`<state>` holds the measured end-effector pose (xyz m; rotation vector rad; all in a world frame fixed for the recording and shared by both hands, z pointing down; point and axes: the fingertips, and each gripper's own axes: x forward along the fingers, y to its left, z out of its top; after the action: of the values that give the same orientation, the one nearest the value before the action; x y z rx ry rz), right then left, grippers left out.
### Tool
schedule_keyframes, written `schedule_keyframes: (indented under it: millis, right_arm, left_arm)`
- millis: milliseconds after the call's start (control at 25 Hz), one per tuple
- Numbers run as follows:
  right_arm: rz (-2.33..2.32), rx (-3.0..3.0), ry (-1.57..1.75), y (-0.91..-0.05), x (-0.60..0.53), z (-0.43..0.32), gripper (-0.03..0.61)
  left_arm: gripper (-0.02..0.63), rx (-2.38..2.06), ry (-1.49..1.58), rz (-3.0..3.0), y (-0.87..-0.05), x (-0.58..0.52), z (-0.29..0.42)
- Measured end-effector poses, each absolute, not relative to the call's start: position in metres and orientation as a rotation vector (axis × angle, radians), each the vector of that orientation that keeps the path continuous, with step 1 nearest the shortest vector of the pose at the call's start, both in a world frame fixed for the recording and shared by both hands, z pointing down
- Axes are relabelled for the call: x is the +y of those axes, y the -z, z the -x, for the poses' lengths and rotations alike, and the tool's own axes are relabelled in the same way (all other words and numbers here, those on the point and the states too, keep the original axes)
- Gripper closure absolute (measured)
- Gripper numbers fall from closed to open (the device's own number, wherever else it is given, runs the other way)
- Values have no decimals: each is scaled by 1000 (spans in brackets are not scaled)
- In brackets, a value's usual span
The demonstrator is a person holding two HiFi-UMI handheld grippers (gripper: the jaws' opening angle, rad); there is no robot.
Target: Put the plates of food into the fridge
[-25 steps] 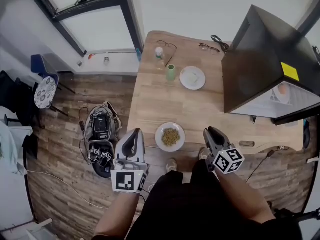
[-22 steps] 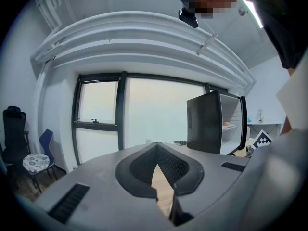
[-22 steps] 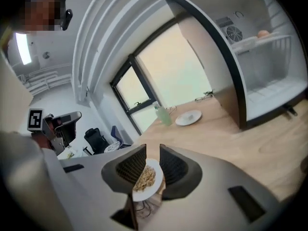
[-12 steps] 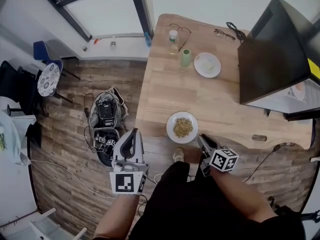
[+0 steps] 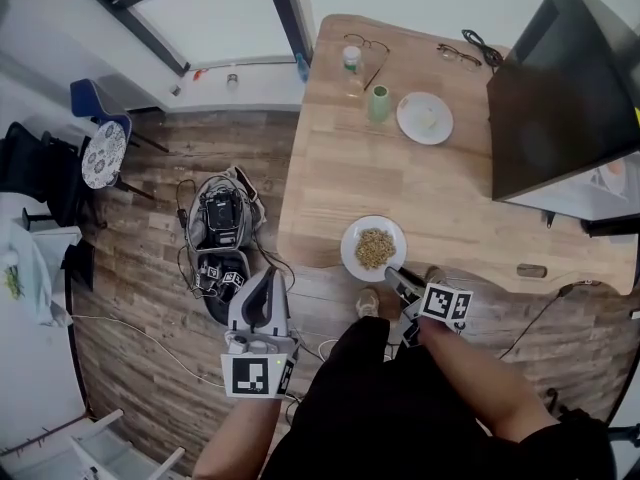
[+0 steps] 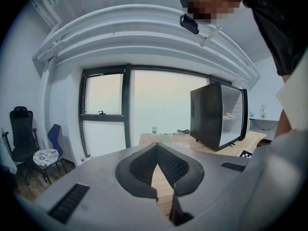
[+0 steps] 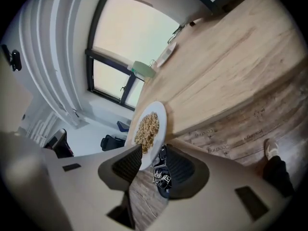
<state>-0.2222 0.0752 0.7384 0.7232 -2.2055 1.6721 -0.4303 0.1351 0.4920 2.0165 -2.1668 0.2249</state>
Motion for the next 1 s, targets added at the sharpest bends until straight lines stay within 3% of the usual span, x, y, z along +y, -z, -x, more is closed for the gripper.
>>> schedule_keyframes:
  millis: [320, 1000]
  right_arm:
    - [-658, -2272, -1713, -722, 70, 233, 540]
    - [-729, -2437, -1805, -647, 29, 194, 548]
  left_arm:
    - [611, -2175, -255, -2023, -486, 128, 430]
    - [611, -2090, -206, -2185, -462, 74, 385]
